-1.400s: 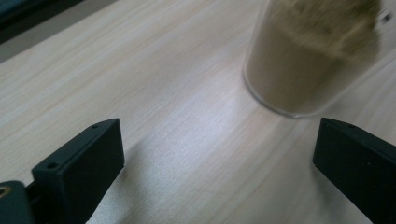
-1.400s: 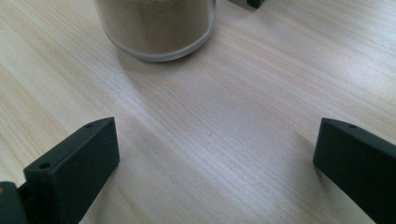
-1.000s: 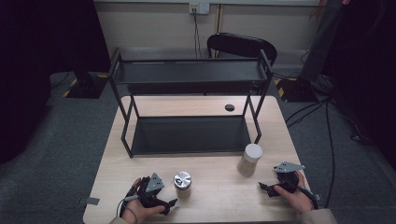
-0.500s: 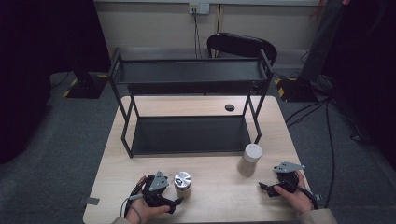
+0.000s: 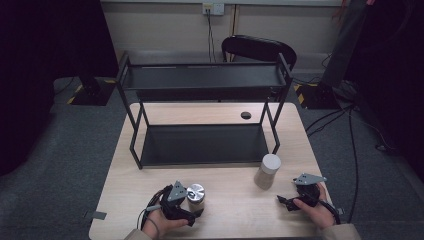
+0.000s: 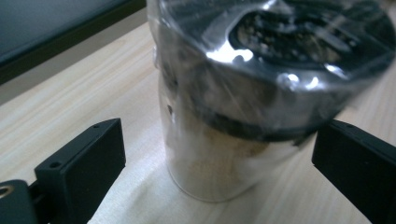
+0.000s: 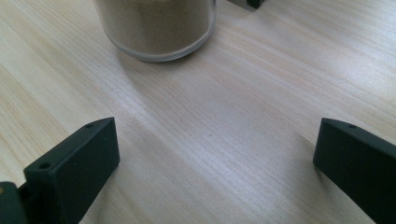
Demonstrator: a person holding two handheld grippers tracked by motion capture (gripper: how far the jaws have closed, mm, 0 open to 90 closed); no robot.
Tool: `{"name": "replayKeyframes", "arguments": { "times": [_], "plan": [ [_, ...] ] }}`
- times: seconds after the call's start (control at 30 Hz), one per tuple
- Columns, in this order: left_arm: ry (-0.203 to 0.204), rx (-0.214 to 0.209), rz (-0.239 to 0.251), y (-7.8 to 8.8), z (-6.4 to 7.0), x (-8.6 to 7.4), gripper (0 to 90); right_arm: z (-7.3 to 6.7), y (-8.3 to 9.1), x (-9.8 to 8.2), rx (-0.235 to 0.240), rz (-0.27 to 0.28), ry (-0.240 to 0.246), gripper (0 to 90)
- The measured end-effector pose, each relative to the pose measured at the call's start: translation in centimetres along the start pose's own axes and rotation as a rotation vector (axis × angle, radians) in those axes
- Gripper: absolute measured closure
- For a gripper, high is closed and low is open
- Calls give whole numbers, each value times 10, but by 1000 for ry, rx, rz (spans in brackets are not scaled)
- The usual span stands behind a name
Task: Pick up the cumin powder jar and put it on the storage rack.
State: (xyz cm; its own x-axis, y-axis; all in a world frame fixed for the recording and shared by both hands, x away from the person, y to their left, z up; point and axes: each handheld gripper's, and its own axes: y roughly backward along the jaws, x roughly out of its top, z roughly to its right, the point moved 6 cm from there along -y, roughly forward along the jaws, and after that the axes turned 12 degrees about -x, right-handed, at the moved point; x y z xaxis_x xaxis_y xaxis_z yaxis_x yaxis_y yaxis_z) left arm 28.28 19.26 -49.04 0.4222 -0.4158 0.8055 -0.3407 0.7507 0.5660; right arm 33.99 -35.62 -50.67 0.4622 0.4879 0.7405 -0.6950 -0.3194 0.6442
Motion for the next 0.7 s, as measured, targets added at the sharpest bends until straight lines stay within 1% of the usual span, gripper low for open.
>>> {"name": "replayKeyframes", "arguments": {
  "times": [0.03, 0.13, 0.2, 0.23, 0.3, 0.5, 0.57, 0.63, 0.67, 0.7],
  "plan": [
    [-9, 0, 0, -1, 0, 1, 39, 0, 0, 0, 0, 0, 0, 0],
    [-15, 3, -9, -3, 1, 4, 72, 0, 0, 0, 0, 0, 0, 0],
    [-16, 0, -8, -4, 1, 4, 101, 0, 0, 0, 0, 0, 0, 0],
    [-12, 2, -8, -5, 2, 5, 101, 0, 0, 0, 0, 0, 0, 0],
    [-23, 0, -17, -6, 2, 5, 134, 0, 0, 0, 0, 0, 0, 0],
    [-22, -4, -30, -8, 0, 5, 216, 0, 0, 0, 0, 0, 0, 0],
    [-20, -4, -21, -7, -1, 4, 251, 0, 0, 0, 0, 0, 0, 0],
    [-13, -13, -11, -7, -2, 2, 277, 0, 0, 0, 0, 0, 0, 0],
    [-27, -9, -15, -7, -2, 2, 280, 0, 0, 0, 0, 0, 0, 0],
    [-33, -7, -16, -7, -2, 3, 284, 0, 0, 0, 0, 0, 0, 0]
  ]
}}
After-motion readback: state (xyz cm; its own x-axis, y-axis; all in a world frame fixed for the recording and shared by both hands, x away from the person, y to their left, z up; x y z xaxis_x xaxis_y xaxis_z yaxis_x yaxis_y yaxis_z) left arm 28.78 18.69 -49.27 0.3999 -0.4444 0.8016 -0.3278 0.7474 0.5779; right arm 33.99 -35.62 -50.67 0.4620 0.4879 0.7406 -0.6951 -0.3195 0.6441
